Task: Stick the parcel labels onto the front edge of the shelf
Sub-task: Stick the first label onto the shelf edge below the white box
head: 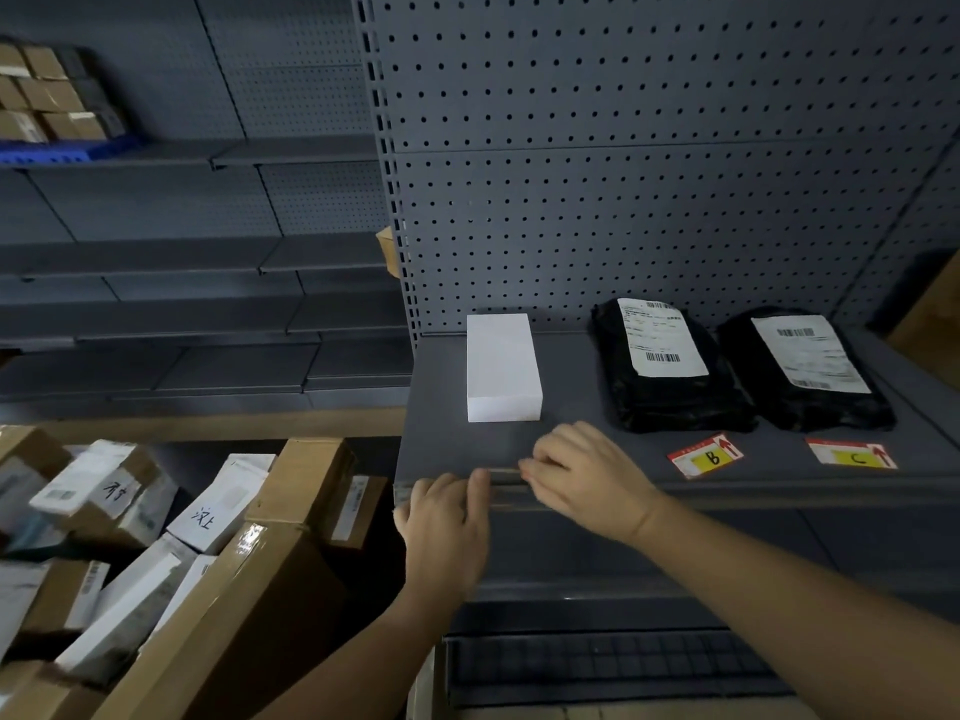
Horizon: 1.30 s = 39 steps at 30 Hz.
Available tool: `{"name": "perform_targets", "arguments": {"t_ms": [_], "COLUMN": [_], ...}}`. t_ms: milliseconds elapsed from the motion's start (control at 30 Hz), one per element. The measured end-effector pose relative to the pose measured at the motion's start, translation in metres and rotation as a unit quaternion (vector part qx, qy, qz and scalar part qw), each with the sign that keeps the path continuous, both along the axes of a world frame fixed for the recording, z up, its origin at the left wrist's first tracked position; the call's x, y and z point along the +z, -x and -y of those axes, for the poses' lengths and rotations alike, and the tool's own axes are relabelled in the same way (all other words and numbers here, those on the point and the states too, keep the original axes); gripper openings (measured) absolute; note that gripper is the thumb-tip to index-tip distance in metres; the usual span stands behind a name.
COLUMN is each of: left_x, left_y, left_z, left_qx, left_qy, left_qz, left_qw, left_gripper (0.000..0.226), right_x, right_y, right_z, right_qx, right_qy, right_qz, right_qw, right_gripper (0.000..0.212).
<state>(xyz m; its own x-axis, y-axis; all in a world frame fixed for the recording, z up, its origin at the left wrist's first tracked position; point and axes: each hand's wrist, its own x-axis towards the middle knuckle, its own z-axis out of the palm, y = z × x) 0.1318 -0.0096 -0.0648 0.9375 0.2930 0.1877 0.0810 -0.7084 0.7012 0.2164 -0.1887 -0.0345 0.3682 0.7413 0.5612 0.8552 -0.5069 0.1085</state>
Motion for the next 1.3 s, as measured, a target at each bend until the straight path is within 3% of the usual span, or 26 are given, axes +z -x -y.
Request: {"name": "perform_targets", "arguments": {"t_ms": [100,200,333,400,567,867,1133,1300], "left_x": [-0.001,-0.003,-0.004,-0.006,-0.003,0.001,-0.004,0.001], "left_y": [-0.009,-0.013,-0.012,-0.011,-0.008,-0.003,0.001,0.013], "left_z": [0.004,0.003,0.002,0.002,0.004,0.004,-0.002,-0.007], "left_qx": [0.035,0.048,0.035,0.041,0.041,0.033,-0.004,-0.025], "left_qy": [0.103,0.156,0.142,0.136,0.108,0.153,0.127,-0.001], "left_qz": [-0.038,-0.076,-0.078,-0.074,-0.067,-0.052,-0.045,-0.049], "left_qw": [0.993,0.984,0.986,0.987,0.991,0.986,0.991,0.998], "left_gripper": [0.053,0.030,0.022,0.023,0.027,0.022,0.018,0.015], "right_x": [-0.009,-0.020,-0.023,-0.020,-0.014,-0.011,0.004,0.008], "right_y": [0.008,0.011,0.017,0.017,0.011,0.018,0.015,0.017], "right_z": [0.002,0.006,0.012,0.010,0.006,-0.002,0.001,0.003], "right_qx": [0.018,0.019,-0.045,-0.064,-0.107,-0.137,-0.140,-0.118], "right_qy": [-0.017,-0.015,-0.016,-0.031,-0.074,-0.124,-0.135,-0.055], "right_qz": [0.011,-0.036,-0.195,-0.228,-0.253,-0.320,-0.385,-0.329], "right_qw": [1.000,0.999,0.980,0.971,0.959,0.929,0.902,0.935], "right_gripper": [0.013,0.015,0.033,0.033,0.019,0.006,0.011,0.011]}}
